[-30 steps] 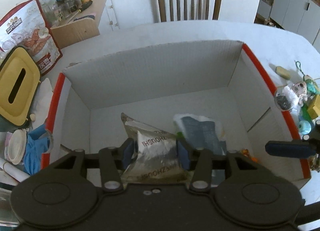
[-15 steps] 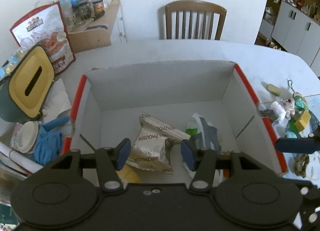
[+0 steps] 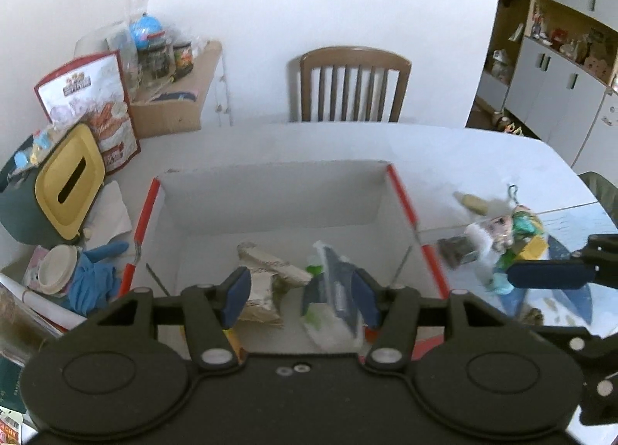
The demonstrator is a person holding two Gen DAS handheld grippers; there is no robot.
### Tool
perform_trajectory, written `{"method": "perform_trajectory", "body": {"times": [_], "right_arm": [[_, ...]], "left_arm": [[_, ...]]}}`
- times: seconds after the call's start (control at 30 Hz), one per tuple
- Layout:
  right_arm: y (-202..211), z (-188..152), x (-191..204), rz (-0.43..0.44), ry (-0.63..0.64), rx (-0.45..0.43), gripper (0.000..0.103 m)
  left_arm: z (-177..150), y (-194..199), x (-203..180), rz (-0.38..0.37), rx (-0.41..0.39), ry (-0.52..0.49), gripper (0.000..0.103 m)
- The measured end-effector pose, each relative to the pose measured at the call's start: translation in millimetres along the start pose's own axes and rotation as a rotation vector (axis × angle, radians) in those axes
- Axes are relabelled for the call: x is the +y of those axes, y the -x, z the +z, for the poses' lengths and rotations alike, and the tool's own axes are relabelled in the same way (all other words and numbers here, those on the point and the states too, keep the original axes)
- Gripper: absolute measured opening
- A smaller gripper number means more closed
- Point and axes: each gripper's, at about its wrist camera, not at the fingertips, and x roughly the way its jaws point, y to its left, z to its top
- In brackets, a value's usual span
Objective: Organize objects
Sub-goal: 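Move both tools back toward the remaining items on the table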
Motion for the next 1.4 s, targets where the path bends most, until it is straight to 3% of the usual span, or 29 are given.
{"method": "perform_trajectory", "body": {"times": [0.23,0.67,1.0,1.2,1.4], "right_arm": [[34,-10,-15,-0.013,-0.028,-0.041,0.058],[98,-47,-74,-0.156,-0.134,-0.099,0.069],[118,-86,-120,-0.267,-0.212,-0.082,0.073],[117,-103,-135,-0.286,-0.220,-0.064,0.079],[108,-118,-142,-0.298,-0.203,-0.033,0.084]], "left_arm": [[-5,24,-28,-0.038,-0.049,-0.005,0.065],[-15,36,-85,-0.119,-0.077,-0.067,0.080],[-21,22,-124,-0.157,-0.057,-0.103,0.088],[-22,11,-143,-0.168,-0.058,-0.111,0.103],[-23,-9,-161,-0.160,-0.046,-0.109,0.102]]}}
